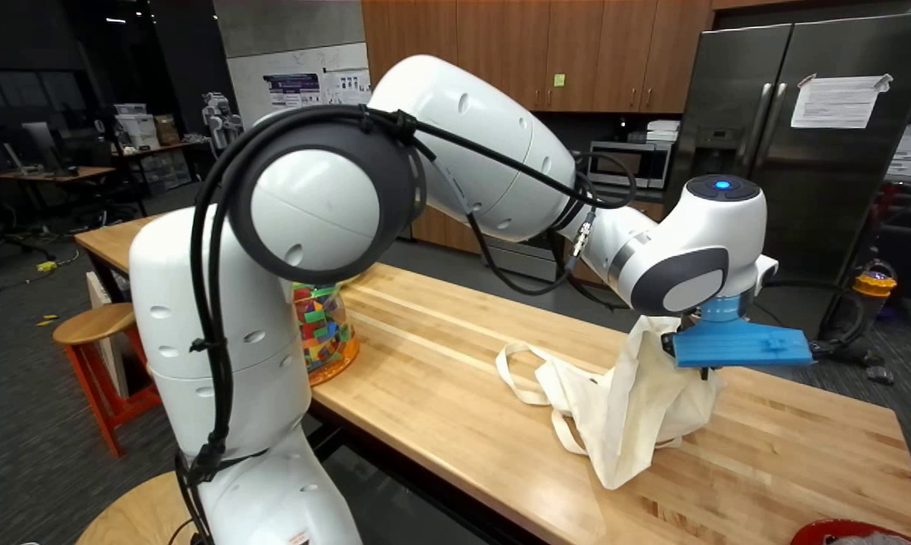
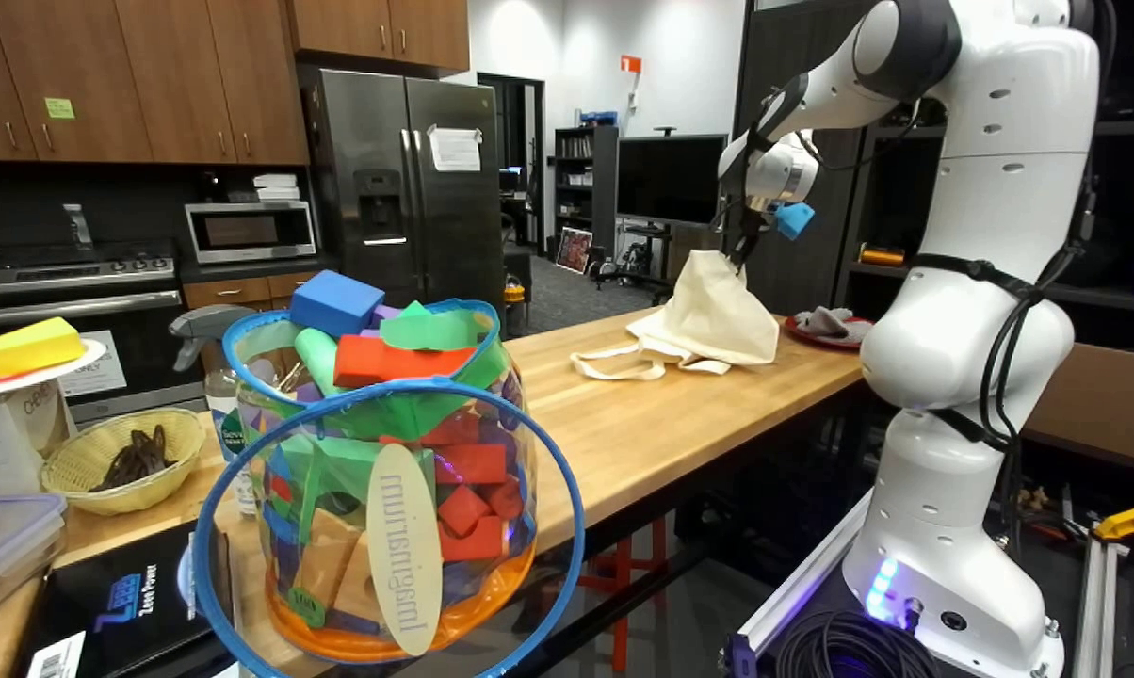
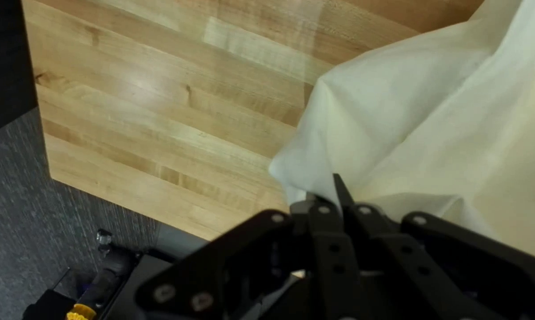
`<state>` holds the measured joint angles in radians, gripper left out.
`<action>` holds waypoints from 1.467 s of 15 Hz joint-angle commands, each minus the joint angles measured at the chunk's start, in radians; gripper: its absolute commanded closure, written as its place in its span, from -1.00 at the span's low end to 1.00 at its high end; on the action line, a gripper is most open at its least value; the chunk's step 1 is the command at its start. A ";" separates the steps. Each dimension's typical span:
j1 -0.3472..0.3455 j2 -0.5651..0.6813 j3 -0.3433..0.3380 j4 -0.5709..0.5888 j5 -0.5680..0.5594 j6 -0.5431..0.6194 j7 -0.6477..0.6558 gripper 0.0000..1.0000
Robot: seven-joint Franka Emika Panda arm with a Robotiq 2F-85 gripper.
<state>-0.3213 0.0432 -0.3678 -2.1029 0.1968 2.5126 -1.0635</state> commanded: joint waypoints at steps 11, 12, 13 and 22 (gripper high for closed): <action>-0.033 0.001 0.030 -0.009 0.146 0.102 -0.508 0.99; -0.035 0.001 0.031 -0.010 0.167 0.102 -0.555 0.99; -0.036 -0.003 0.032 -0.014 0.195 0.098 -0.609 0.99; -0.041 0.002 0.030 -0.007 0.441 0.080 -0.926 0.99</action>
<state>-0.3406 0.0500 -0.3536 -2.1119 0.5783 2.5956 -1.9216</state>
